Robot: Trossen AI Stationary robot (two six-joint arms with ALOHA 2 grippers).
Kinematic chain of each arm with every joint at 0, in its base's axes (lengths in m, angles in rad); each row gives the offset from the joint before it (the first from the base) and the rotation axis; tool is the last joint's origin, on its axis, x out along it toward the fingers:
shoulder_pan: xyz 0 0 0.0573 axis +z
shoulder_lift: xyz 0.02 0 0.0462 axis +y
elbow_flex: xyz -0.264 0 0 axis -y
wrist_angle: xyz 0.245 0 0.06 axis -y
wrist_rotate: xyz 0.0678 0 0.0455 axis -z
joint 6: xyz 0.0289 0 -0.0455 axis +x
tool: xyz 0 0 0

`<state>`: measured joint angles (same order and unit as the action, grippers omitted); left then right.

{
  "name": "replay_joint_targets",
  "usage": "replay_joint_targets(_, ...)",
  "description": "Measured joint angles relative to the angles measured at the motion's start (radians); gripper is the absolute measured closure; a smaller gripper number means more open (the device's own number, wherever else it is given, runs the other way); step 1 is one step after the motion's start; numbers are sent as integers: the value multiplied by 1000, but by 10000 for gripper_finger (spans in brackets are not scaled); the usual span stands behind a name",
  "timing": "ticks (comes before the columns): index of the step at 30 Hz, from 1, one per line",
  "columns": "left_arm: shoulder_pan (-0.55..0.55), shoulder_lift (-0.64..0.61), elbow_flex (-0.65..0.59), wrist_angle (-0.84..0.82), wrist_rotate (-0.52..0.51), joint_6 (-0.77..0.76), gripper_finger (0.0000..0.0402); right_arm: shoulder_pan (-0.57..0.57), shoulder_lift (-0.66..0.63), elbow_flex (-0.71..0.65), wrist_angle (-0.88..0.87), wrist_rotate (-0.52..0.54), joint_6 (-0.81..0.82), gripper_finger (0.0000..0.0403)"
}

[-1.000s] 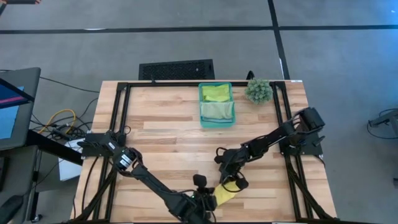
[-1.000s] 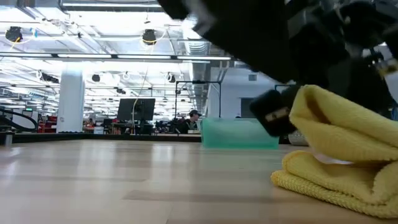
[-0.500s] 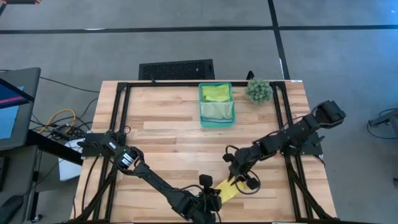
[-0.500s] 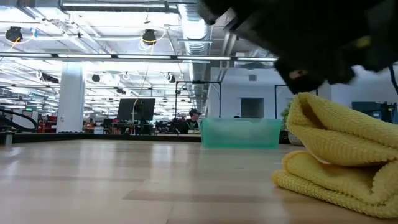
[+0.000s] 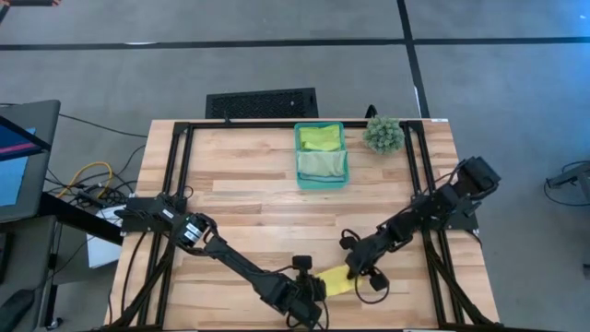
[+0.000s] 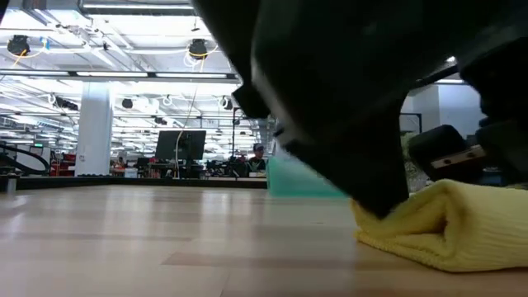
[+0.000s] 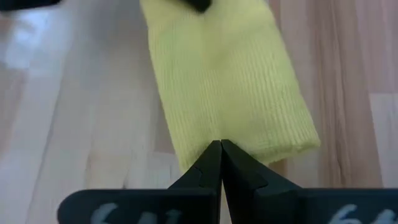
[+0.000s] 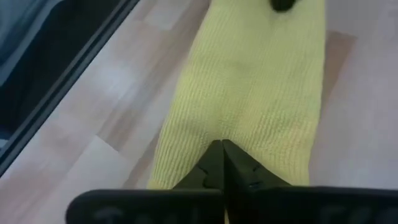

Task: Fold microfiber towels
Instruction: Fold the yellow microfiber cloth

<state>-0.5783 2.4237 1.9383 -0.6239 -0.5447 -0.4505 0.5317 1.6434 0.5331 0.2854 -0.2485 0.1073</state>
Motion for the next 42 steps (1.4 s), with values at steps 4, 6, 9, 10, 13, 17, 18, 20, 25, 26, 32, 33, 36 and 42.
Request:
replay_joint_targets(4,0,0,0,-1,17,8,401,19,-10,0,6,15,-2,393)
replay_joint_targets(6,-9,0,20,-21,2,23,401,25,-36,-1,0,30,-2,393)
replay_joint_targets(9,-28,0,65,-13,-72,71,401,25,-88,-2,-5,42,-1,386)
replay_joint_targets(10,-34,0,78,-15,-110,91,401,25,-106,-2,-10,40,4,383)
replay_joint_targets(13,-49,-1,103,-13,-175,123,401,30,-153,-2,-29,40,30,374)
replay_joint_targets(17,-44,-2,101,-11,-135,111,401,26,-190,-2,-3,51,42,350)
replay_joint_targets(18,-40,-2,94,-7,-110,105,401,18,-194,-1,7,57,42,342)
replay_joint_targets(20,-31,-2,70,-3,-52,82,401,-9,-193,0,19,63,44,323)
replay_joint_targets(25,-11,-2,14,-7,-25,41,401,-71,-118,0,62,65,52,260)
replay_joint_targets(26,-8,-2,3,-11,-23,38,401,-83,-94,2,82,64,52,245)
replay_joint_targets(32,2,-2,-12,-1,-21,36,401,-151,43,45,148,59,81,160)
replay_joint_targets(33,2,-2,-12,8,-24,42,401,-162,64,56,147,51,100,151)
replay_joint_targets(36,-2,-2,-5,16,-37,64,401,-186,112,72,139,-1,152,138)
replay_joint_targets(42,-9,-2,-3,13,-150,54,401,-161,141,85,136,-8,178,145)
